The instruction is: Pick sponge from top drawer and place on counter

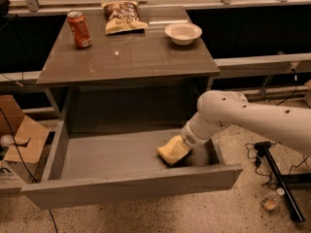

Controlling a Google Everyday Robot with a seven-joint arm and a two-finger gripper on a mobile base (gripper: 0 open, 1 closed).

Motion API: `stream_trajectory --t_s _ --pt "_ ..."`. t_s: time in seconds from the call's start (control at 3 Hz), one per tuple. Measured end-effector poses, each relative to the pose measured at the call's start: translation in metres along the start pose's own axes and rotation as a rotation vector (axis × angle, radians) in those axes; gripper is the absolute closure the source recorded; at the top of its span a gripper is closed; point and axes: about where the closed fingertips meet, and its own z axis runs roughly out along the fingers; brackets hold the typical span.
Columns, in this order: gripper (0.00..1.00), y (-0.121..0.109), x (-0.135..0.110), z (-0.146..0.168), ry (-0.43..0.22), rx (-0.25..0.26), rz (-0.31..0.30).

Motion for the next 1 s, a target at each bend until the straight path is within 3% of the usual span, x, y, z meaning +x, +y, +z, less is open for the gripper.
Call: stream_trajectory --t_s 0.33,0.67,1.0 --pt "0.83 0.000 -0.012 -0.018 -0.045 0.018 0.009" --pt "1.00 -0.002 -0.034 -0.054 -0.121 0.000 -0.007" --pt "1.00 -0.008 -0.072 -0.109 -0.186 0.022 -0.117"
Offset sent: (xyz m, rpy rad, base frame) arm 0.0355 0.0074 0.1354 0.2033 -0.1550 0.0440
